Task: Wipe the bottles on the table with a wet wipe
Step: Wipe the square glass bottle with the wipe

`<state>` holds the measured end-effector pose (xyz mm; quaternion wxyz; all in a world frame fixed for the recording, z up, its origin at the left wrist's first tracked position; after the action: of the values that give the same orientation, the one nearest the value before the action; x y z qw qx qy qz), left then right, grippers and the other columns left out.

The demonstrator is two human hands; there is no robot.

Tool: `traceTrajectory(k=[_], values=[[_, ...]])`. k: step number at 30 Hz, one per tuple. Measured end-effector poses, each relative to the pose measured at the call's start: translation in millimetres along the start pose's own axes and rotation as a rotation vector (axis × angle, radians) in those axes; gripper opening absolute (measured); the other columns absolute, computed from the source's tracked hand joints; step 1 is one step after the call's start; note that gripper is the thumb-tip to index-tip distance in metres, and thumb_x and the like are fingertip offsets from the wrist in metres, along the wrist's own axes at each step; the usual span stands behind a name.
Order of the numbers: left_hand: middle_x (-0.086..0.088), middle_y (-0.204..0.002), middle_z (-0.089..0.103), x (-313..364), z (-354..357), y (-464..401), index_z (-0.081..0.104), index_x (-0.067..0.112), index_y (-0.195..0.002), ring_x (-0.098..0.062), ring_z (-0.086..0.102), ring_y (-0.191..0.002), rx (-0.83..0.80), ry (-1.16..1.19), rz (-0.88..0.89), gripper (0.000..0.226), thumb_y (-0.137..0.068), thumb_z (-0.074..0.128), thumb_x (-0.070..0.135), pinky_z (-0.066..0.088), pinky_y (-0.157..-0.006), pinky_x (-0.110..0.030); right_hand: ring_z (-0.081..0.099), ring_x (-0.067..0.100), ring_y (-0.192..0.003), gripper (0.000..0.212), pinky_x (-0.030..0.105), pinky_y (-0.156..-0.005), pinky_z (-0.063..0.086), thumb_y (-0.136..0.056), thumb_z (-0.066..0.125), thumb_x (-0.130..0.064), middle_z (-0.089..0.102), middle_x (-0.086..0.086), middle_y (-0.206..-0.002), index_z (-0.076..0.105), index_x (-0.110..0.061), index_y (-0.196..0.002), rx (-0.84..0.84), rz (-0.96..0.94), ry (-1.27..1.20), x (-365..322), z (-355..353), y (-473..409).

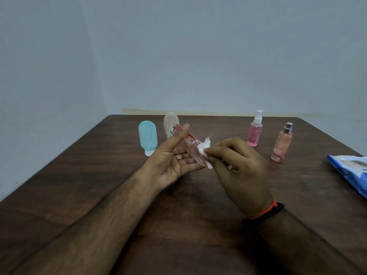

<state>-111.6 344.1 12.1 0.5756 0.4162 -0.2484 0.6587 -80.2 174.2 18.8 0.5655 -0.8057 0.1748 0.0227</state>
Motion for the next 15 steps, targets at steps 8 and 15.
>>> traceTrajectory(k=[8, 15], values=[[-0.02, -0.105, 0.072, -7, 0, -2, 0.057, 0.0, -0.124, -0.029, 0.073, -0.088, -0.003, -0.013, -0.006, 0.072, -0.068, 0.084, 0.037, 0.061, -0.065, -0.04, 0.064, 0.019, -0.078, 0.007, 0.035, -0.064, 0.052, -0.084, 0.077, -0.009, 0.069, 0.004, -0.086, 0.078, -0.009, -0.09, -0.172, -0.139, 0.057, -8, 1, 0], [-0.025, -0.103, 0.073, 0, -3, -3, 0.05, -0.004, -0.131, -0.035, 0.074, -0.09, 0.041, -0.001, 0.02, 0.086, -0.065, 0.083, 0.039, 0.06, -0.064, -0.04, 0.064, 0.02, -0.072, 0.006, 0.038, -0.059, 0.054, -0.078, 0.08, -0.011, 0.069, 0.002, -0.083, 0.076, -0.011, -0.083, -0.237, 0.018, 0.114, 0, 3, 1]])
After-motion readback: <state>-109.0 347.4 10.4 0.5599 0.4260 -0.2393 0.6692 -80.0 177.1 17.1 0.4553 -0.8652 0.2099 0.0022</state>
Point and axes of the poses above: each hand's wrist, its own y-axis away from the middle knuckle, its own z-axis out of the palm, x = y × z, the point moved 2 cm from there along -y, towards the middle knuckle
